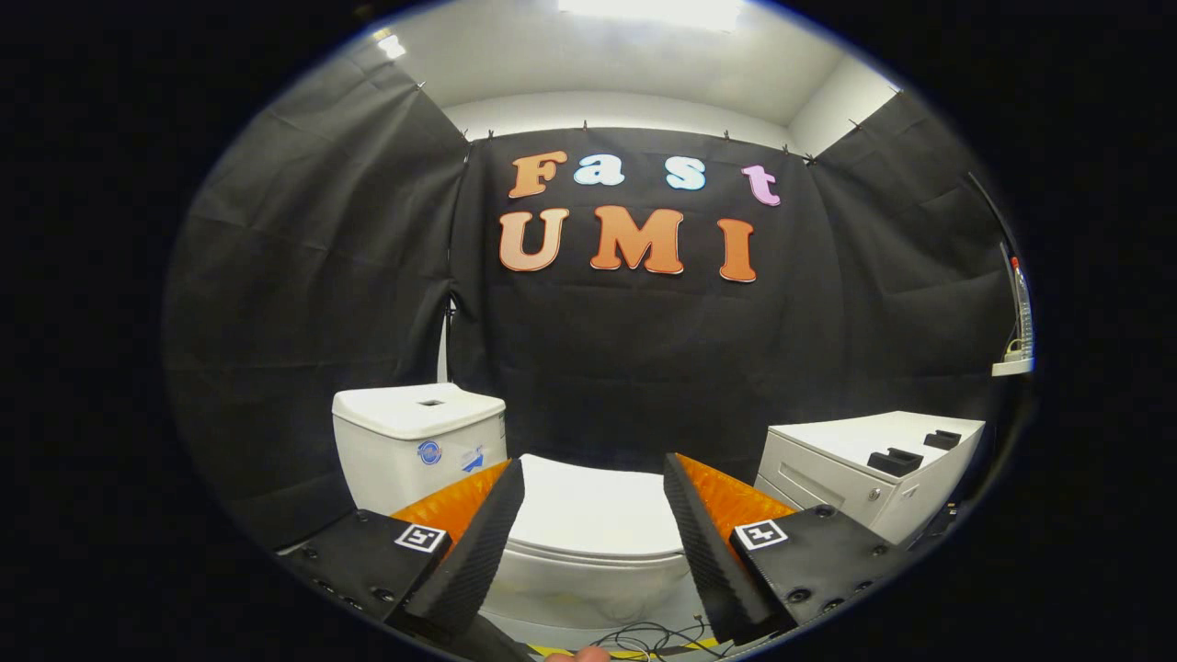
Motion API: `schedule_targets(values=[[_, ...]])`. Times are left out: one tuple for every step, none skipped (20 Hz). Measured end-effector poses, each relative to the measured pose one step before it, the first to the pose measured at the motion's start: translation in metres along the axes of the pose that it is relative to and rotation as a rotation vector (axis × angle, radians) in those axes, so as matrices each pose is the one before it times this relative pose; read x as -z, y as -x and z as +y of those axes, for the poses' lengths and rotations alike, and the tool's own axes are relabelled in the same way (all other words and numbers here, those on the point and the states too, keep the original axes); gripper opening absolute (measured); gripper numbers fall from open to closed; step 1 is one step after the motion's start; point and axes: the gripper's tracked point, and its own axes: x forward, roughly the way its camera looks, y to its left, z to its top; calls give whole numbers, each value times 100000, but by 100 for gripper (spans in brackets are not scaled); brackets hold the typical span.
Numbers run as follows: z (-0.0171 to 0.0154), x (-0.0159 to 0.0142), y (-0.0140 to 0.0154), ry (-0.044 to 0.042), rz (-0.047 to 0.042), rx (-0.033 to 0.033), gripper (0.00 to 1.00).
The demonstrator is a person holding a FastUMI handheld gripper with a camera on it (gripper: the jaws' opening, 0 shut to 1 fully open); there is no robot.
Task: Open the toilet lid.
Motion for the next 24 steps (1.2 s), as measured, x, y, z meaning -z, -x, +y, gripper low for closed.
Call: schedule_targets(values=[[35,46,-6,-146,46,-301,98],[89,18,-47,-104,63,-279,98],[79,-50,-24,-77,99,-209,98],[80,46,-32,-72,41,-224,98],[51,-173,52,170,-358,-161,98],[-30,-168,-68,76,-309,211,98],[-169,-215,16,-390,-384,787,98],[-178,-295,10,-956,93,717,98],[-217,-403,-107,-92,577,1004,98],[-702,-639,-171,710,-276,2800,98],[-1077,-797,20,0,-740,3606,98],[-979,-617,-148,-900,-767,3503,98],[-896,-163,-322,-1944,855,3375,98],[-711,540,-391,-1962,2937,2257,98],[-661,294,-409,-535,2455,2298,98],[-870,150,-443,955,1501,2174,98],[-857,-223,-522,1183,504,2119,98],[-714,-620,-288,542,-350,1725,98],[-563,-696,-385,-610,-1195,1203,98],[-522,-511,-327,-1887,-968,828,98],[-385,-22,-481,-2716,153,512,98],[-314,368,-591,-2519,1429,276,98],[-293,674,-513,-1240,1553,170,98],[-403,510,-393,-8,1286,568,98]])
